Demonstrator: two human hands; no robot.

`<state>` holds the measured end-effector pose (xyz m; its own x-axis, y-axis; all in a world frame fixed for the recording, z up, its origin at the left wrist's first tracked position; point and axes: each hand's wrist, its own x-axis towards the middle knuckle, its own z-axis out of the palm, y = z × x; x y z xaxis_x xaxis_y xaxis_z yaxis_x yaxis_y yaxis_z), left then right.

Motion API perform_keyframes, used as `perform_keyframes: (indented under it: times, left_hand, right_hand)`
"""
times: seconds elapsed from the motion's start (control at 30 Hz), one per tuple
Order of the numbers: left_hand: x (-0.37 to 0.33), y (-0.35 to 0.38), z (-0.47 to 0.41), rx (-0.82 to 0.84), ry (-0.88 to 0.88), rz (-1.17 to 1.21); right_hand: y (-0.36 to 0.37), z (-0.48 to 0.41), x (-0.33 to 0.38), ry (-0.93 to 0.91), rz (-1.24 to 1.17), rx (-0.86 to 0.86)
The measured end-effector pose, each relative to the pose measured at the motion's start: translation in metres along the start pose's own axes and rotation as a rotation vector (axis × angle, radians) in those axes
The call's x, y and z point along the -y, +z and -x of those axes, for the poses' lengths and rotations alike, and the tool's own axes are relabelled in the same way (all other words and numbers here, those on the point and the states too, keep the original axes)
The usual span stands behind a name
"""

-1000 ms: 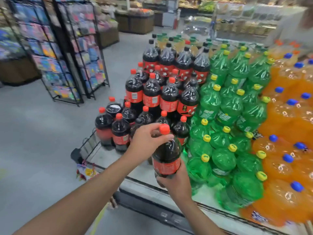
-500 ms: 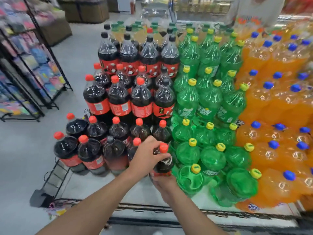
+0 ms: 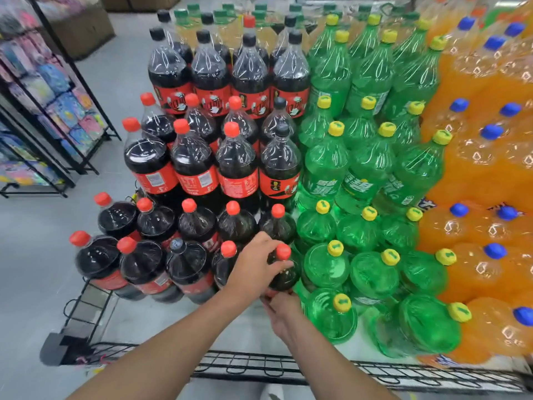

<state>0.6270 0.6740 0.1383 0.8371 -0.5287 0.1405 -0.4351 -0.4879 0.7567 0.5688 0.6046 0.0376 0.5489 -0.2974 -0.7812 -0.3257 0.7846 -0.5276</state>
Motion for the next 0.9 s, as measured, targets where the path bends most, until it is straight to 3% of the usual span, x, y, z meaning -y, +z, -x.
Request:
perform_keyframes:
  times: [0.7,0.9]
  left_hand:
    - [-0.020,-0.014,-0.013,0.212,-0.004,-0.266]
    - [-0.021,-0.025,-0.010,0.254,0.052,-0.323]
  right_hand:
    - [-0.007,-0.001,0.003,0.088,0.237,0.031]
    - [-0.001,0.023,0.003,-0.042,0.256,-0.012]
